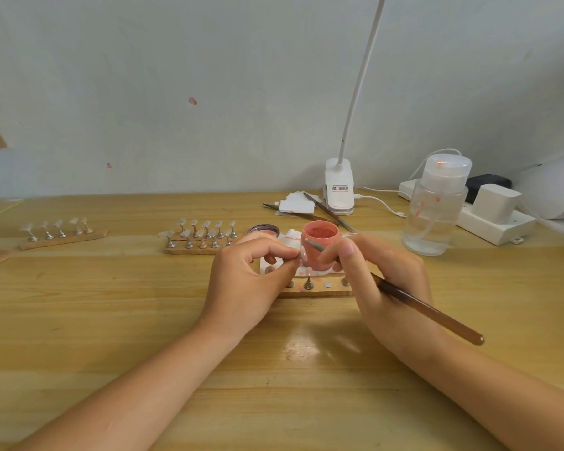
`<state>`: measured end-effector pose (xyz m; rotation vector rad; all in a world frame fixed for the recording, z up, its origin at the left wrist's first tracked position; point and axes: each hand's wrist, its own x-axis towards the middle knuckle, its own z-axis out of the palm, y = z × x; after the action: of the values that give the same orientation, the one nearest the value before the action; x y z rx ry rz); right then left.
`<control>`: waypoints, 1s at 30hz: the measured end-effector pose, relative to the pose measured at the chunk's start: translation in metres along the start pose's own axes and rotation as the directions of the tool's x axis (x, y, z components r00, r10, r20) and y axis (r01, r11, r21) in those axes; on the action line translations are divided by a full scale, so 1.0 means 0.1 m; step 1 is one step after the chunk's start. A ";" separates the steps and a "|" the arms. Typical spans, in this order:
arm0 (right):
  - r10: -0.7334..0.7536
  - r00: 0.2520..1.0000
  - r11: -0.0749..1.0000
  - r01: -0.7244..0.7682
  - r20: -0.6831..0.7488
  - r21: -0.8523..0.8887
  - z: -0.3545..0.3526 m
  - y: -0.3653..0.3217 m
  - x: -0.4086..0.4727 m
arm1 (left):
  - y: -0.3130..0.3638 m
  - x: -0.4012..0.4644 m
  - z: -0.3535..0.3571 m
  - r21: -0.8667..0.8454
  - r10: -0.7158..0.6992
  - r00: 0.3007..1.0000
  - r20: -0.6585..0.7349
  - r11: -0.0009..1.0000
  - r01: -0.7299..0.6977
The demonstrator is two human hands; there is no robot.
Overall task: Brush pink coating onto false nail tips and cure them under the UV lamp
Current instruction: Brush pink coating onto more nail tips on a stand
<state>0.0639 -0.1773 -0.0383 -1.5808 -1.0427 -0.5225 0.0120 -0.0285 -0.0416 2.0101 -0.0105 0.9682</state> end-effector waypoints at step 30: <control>0.012 1.000 1.000 -0.012 0.009 0.019 -0.01 0.01 -0.01 | 0.01 0.00 0.01 -0.014 -0.005 1.000 0.007 1.000 0.006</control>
<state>0.0643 -0.1788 -0.0392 -1.5730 -1.0410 -0.4965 0.0121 -0.0297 -0.0406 1.9993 -0.0155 0.9554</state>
